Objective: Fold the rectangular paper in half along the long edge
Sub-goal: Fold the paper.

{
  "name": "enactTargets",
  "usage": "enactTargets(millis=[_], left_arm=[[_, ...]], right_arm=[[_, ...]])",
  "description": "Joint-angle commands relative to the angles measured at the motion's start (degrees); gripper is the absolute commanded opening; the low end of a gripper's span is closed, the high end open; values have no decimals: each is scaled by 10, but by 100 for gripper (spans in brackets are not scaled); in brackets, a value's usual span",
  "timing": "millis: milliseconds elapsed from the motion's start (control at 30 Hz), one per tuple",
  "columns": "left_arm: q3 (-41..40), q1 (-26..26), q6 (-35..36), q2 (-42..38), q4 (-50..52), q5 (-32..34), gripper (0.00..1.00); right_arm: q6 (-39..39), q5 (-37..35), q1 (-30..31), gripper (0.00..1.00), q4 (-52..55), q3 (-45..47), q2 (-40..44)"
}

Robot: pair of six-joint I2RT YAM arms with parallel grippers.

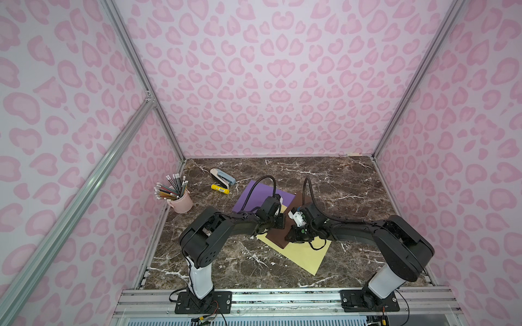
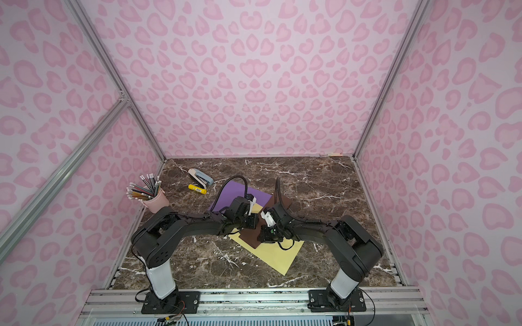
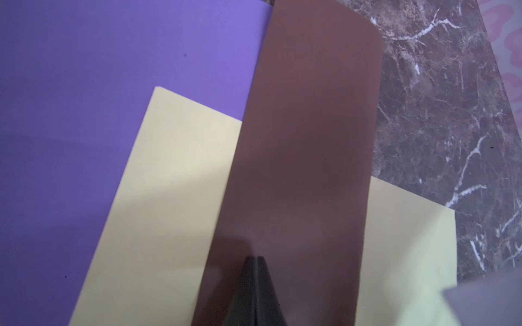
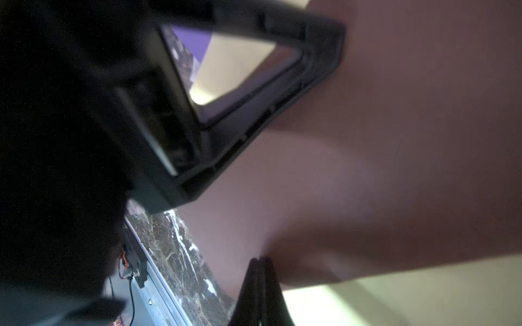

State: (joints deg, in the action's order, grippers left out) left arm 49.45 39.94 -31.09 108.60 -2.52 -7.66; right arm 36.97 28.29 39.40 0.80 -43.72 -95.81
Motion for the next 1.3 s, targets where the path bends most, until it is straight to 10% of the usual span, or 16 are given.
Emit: enactTargets(millis=[0, 967, 1267], left_arm=[[-6, 0, 2, 8, 91, 30, 4], [-9, -1, 2, 1, 96, 37, 4], [-9, -1, 5, 0, 98, 37, 4]], right_arm=[[22, -13, 7, 0, -15, 8, -11], [15, -13, 17, 0, 16, 53, 23], [-12, 13, -64, 0, 57, 121, 121]])
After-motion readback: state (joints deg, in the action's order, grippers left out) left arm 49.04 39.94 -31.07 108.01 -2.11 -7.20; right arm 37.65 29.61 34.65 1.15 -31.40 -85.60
